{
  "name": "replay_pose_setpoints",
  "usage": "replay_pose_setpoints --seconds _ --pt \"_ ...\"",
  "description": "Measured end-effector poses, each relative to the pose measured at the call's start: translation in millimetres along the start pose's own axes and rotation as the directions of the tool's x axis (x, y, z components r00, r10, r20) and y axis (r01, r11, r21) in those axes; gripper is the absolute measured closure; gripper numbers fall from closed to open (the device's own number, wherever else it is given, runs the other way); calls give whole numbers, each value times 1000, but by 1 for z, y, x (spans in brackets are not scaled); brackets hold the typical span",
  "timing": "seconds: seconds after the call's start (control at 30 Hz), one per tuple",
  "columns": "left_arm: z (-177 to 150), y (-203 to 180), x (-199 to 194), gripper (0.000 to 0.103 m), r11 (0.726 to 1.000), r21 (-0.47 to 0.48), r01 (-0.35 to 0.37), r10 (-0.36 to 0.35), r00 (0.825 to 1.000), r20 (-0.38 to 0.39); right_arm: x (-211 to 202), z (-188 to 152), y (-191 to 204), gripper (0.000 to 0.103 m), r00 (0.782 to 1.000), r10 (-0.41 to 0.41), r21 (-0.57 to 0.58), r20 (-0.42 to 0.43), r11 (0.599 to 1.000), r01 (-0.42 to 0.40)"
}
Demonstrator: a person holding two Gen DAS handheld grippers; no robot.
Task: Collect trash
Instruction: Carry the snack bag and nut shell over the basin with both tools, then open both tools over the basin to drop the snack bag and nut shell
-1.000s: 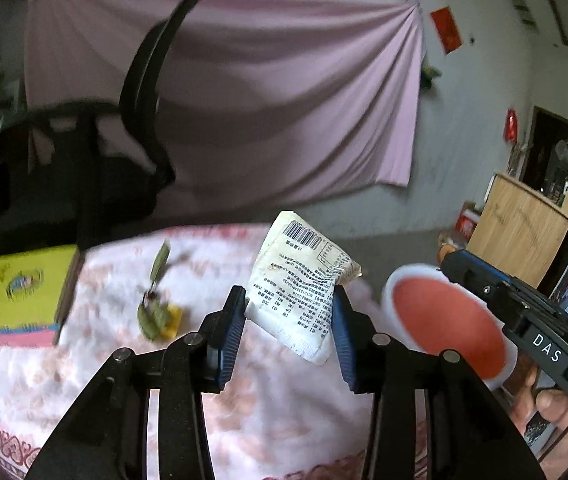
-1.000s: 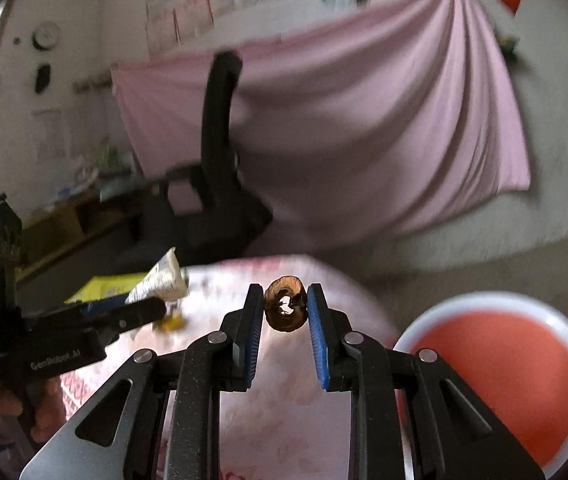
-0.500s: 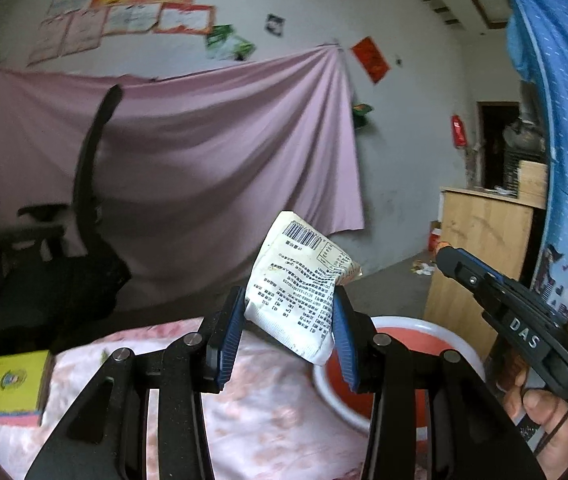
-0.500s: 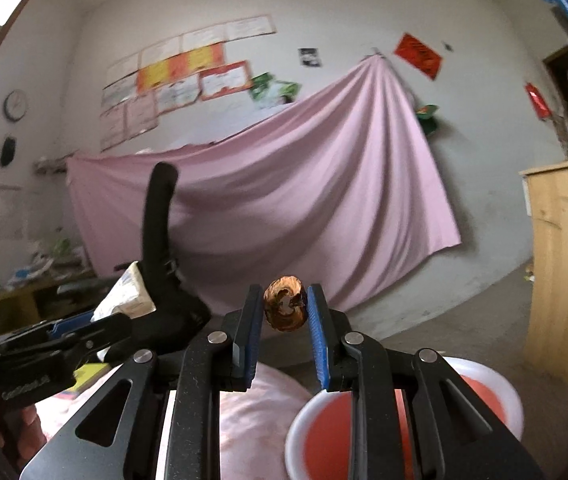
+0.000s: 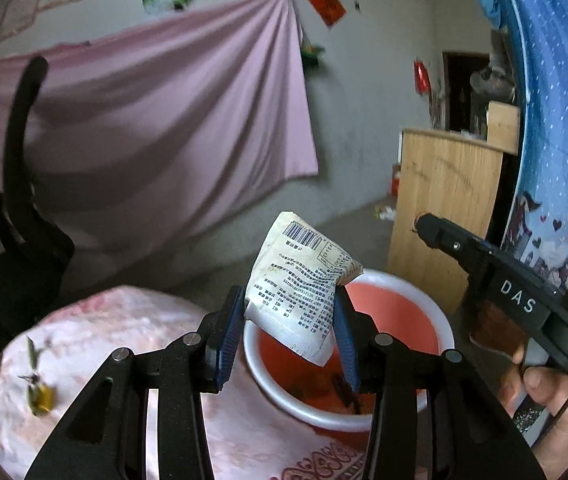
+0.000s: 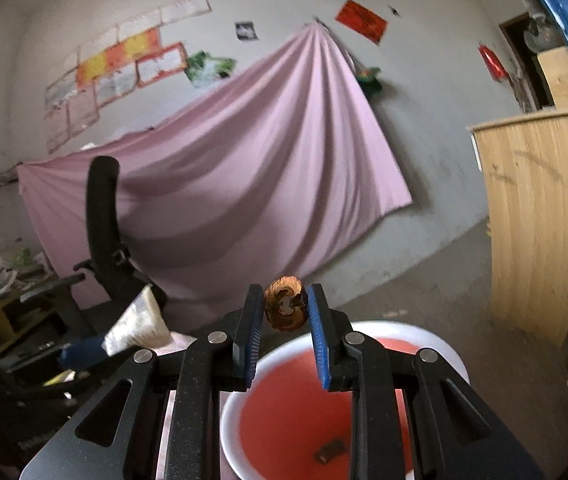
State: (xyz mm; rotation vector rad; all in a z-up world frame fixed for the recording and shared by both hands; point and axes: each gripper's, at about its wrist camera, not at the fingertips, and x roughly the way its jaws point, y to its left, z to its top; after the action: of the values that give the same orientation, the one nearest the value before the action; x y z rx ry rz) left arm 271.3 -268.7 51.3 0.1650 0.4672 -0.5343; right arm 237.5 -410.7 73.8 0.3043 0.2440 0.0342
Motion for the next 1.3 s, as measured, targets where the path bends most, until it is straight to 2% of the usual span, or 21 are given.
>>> replay_pose_setpoints --seconds 0.17,0.43,0.63,0.7,0.8,1.17,1.23,1.3 --pt "-2 -5 23 64 1000 -32 2 -5 996 -91 14 -6 -11 82 995 -34 38 -94 999 37" --pt "-4 -3 43 63 995 -93 31 -46 984 -171 19 -12 -20 82 986 -50 65 -158 996 61" --pt "-3 6 52 56 986 -159 40 -75 973 -216 23 -15 -24 80 980 -57 76 -193 994 73" --pt "-2 8 54 55 982 -185 49 -90 971 -221 23 -15 -25 75 978 -59 80 -198 994 76" --pt "-2 15 52 55 976 -211 53 -100 971 -218 22 -16 -26 73 978 -60 85 -200 993 79" --pt "0 40 33 55 958 -285 16 -60 987 -147 24 -15 -26 70 977 -64 76 -205 994 81" --pt "0 45 28 55 955 -296 4 -45 990 -132 23 -15 -25 68 977 -64 74 -203 994 80" --pt "-1 49 23 55 952 -306 -6 -33 992 -121 23 -15 -25 60 978 -62 71 -197 994 78"
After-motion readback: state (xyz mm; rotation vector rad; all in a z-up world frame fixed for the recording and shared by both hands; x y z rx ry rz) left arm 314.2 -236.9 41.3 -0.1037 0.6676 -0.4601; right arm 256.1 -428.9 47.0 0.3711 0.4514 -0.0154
